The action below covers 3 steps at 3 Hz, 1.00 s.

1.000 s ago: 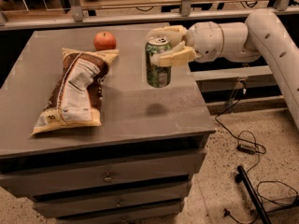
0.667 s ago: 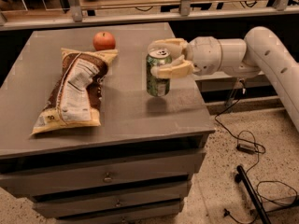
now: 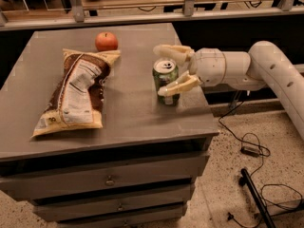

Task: Place green can upright

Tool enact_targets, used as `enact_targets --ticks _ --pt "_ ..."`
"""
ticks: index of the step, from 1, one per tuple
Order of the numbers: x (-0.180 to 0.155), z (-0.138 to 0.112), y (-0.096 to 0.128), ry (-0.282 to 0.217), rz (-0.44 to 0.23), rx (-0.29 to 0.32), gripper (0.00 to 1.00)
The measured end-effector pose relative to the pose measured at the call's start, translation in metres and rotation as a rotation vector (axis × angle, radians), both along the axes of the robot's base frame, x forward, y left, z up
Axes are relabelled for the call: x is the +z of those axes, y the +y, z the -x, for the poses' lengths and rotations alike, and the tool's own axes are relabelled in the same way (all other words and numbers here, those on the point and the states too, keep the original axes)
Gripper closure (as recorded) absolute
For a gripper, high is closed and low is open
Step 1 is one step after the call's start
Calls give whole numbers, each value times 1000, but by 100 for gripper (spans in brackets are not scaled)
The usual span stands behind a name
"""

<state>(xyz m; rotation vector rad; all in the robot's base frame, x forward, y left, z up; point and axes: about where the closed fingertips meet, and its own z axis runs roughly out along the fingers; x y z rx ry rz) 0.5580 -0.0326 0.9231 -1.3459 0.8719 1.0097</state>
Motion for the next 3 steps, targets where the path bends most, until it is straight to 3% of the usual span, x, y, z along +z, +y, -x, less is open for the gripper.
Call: enact_targets --ticks 1,2,3 --pt "9 -1 -17 -80 38 -44 0" --pt "13 -8 -39 -98 84 -105 0" --pt "10 -21 -73 -39 317 -215 0"
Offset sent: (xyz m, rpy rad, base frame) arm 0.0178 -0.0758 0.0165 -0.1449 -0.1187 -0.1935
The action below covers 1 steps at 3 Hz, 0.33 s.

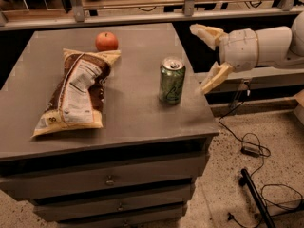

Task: Place green can upright

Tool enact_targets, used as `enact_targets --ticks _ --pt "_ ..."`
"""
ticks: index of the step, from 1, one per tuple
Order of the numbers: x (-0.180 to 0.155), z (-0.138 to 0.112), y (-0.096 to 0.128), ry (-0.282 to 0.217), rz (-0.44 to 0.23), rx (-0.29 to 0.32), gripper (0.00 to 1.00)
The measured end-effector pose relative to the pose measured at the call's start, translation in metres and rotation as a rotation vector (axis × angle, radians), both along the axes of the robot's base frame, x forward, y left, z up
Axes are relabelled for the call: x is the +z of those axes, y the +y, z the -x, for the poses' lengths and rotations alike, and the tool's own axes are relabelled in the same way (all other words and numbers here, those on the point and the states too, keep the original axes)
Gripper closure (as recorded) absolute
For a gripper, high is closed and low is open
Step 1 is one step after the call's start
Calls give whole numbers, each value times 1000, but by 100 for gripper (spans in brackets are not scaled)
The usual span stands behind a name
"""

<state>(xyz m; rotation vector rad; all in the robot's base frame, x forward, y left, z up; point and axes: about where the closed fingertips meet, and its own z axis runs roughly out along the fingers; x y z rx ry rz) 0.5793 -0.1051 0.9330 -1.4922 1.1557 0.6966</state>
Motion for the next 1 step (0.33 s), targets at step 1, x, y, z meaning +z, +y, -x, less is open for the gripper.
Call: enact_targets --ticks 1 --pt "-11 -3 -9 57 -13 -29 0"
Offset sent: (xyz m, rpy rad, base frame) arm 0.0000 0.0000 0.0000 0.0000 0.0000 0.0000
